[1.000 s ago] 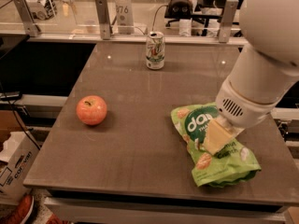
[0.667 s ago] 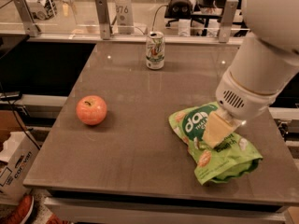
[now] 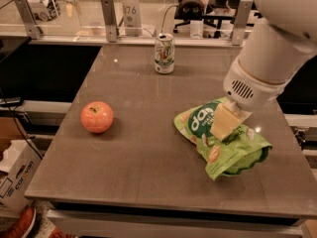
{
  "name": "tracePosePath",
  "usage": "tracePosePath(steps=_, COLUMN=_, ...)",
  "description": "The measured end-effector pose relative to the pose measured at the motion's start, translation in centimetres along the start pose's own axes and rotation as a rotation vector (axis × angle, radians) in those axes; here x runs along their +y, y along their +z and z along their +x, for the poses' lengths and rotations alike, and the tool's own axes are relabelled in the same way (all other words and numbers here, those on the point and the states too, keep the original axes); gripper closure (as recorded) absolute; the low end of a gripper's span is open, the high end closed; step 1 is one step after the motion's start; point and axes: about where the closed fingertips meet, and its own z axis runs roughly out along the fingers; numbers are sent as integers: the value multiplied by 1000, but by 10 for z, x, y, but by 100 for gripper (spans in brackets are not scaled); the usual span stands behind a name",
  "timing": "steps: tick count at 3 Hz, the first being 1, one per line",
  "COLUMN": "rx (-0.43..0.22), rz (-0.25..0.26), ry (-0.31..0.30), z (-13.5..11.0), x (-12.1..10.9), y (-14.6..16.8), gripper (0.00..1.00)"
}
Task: Move green rice chip bag near 7up can
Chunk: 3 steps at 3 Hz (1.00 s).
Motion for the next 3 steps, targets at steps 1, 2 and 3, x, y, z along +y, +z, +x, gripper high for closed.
tracePosePath(steps=1, rx=-37, rz=7, ry=-18, z=-21, x=-23, y=-1, gripper=100)
tracePosePath(steps=2, rx=-84, rz=13, ry=-33, z=-42, x=-53, y=-1, gripper=100)
tracePosePath(steps=3, rx=-121, rz=24, ry=-50, z=-60, x=-85, y=-3, gripper=100)
